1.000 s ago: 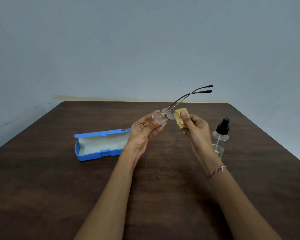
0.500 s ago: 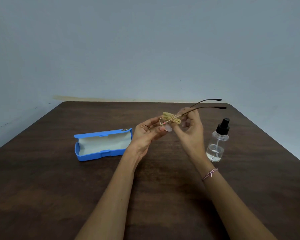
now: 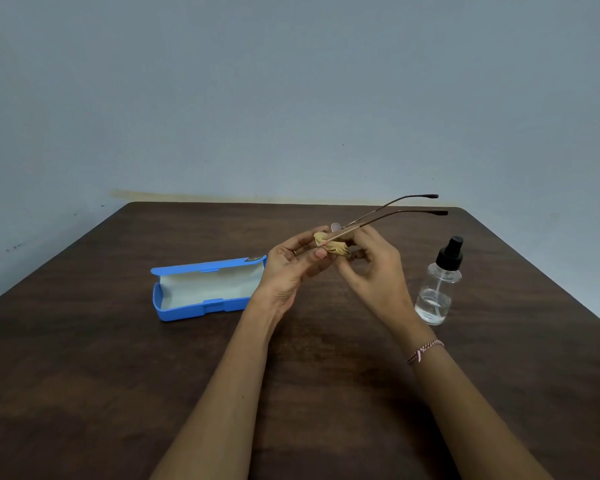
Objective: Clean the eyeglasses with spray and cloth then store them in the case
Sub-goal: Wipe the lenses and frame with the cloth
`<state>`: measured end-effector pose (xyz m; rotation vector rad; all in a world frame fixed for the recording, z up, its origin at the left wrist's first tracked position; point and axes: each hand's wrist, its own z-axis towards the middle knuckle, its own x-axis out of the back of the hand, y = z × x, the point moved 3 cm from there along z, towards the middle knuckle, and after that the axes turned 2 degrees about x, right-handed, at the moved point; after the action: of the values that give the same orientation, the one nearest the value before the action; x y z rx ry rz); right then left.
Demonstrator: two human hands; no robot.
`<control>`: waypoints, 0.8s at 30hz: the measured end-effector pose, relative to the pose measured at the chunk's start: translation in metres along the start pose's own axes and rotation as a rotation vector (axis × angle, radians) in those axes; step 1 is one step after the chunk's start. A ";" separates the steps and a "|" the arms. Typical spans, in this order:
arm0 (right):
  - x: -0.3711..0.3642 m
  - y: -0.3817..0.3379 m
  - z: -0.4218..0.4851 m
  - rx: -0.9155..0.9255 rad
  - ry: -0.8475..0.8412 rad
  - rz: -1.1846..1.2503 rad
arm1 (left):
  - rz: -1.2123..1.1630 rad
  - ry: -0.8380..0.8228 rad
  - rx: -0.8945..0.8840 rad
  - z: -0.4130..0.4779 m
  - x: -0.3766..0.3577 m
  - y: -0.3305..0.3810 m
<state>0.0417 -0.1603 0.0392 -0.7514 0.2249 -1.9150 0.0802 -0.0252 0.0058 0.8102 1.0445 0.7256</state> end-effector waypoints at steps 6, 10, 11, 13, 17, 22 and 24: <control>0.007 0.005 0.001 0.034 0.011 -0.060 | -0.051 0.012 -0.005 0.005 0.003 -0.002; 0.001 0.003 0.000 0.027 -0.037 -0.042 | -0.012 -0.038 0.018 -0.001 -0.002 0.000; 0.000 0.003 0.000 0.024 -0.045 -0.014 | -0.005 -0.035 0.022 -0.001 -0.002 0.001; 0.001 0.002 0.000 0.022 -0.047 0.046 | -0.013 -0.035 0.020 -0.001 0.000 0.002; 0.006 0.002 0.001 0.019 -0.003 0.027 | 0.009 -0.052 0.044 0.001 -0.001 0.000; 0.004 0.002 0.001 0.035 -0.010 -0.026 | 0.007 -0.105 0.072 -0.002 -0.004 0.000; 0.003 0.001 0.001 0.077 -0.020 -0.009 | 0.009 -0.114 0.068 -0.002 -0.004 0.000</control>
<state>0.0420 -0.1628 0.0407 -0.7208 0.1343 -1.9125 0.0766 -0.0276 0.0072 0.9049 0.9677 0.6464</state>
